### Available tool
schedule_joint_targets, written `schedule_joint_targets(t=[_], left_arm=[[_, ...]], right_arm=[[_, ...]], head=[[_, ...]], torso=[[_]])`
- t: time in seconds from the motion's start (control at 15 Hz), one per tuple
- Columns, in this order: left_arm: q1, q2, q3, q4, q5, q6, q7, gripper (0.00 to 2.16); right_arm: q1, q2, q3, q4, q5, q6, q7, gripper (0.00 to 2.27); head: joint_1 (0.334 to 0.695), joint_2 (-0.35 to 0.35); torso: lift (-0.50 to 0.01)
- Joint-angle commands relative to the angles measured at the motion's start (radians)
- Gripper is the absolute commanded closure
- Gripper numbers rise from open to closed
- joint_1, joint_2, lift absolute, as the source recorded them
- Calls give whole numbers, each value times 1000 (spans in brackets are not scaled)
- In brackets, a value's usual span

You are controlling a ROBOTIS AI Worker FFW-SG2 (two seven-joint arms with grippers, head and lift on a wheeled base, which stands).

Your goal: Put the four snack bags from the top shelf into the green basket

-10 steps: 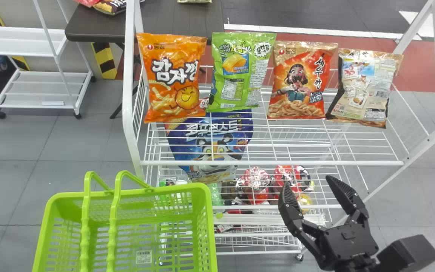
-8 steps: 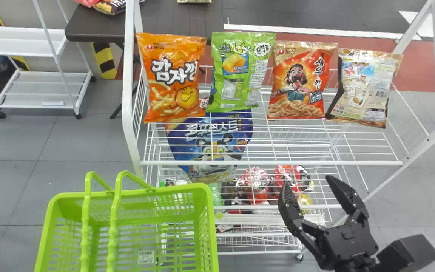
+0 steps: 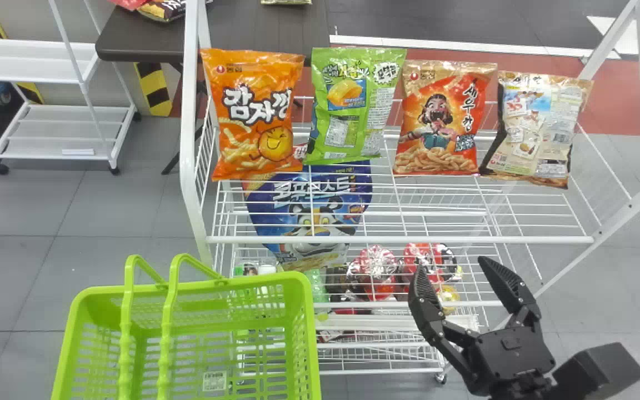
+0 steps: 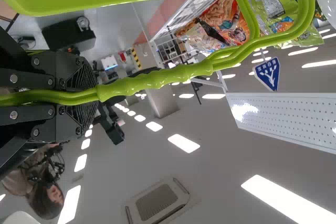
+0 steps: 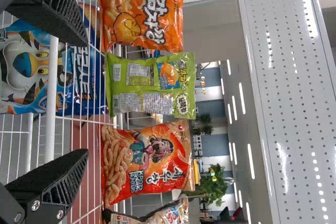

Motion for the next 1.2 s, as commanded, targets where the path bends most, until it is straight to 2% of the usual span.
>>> schedule_joint_targets(t=[0.0, 0.33, 0.6, 0.8, 1.13], left_arm=[[0, -1, 0, 1, 0, 0, -10, 2148], [0, 0, -5, -1, 0, -3, -10, 2148], [0, -1, -6, -1, 0, -3, -10, 2148], [0, 0, -12, -1, 0, -3, -10, 2148], [-31, 14, -34, 21, -1, -3, -10, 2148]], right_arm=[[-9, 1, 0, 3, -5, 1, 0, 87], [-151, 1, 38, 41, -12, 114, 2, 87], [-334, 1, 127, 92, -6, 308, 0, 83], [-513, 1, 193, 231, -25, 354, -3, 63], [-742, 1, 238, 471, -65, 311, -14, 60]], head=[[695, -82], [695, -73], [695, -2], [695, 88], [695, 144]], torso=[[0], [0], [0], [0], [0]])
